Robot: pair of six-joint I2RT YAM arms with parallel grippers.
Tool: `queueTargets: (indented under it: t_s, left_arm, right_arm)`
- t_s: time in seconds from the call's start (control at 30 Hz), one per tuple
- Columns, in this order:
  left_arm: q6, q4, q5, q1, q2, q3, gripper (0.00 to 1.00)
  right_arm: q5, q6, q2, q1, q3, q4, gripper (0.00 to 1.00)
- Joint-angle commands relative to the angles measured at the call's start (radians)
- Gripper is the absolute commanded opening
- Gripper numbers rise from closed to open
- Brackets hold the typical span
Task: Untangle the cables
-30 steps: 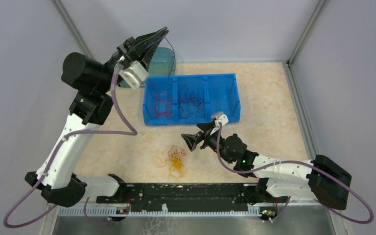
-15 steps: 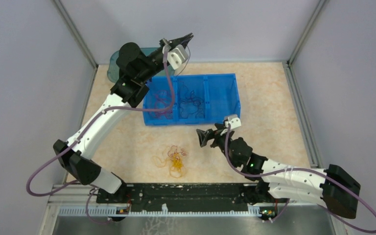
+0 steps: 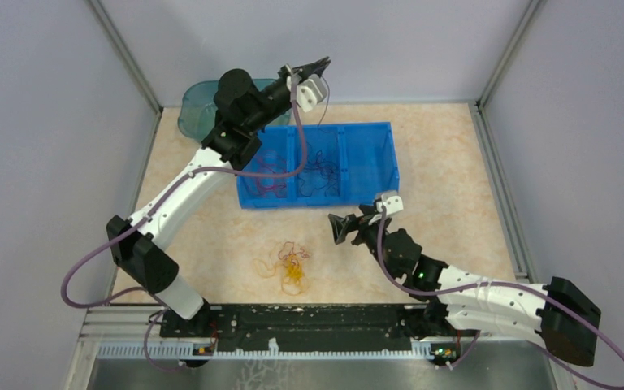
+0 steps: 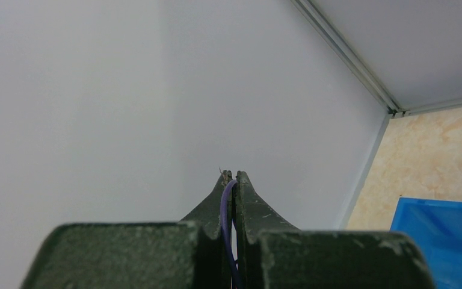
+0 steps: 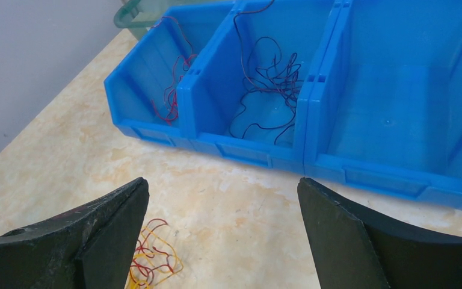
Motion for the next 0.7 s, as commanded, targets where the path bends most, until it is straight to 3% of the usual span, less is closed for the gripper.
queueTargets:
  t_s: [0.0, 0.27, 0.67]
  left_arm:
    - [0.057, 0.071, -0.013, -0.002, 0.014, 0.003, 0.0]
    - [0.069, 0.065, -0.017, 0.018, 0.087, -0.017, 0.0]
    - [-0.068, 0.029, -0.062, 0.029, 0.169, -0.095, 0.0]
  right_arm:
    - [0.021, -0.01, -0.033, -0.006, 0.002, 0.009, 0.94]
    - [0.071, 0.001, -0.099, -0.006, -0.01, -0.017, 0.94]
    - [0.074, -0.019, -0.098, -0.007, 0.004, -0.036, 0.93]
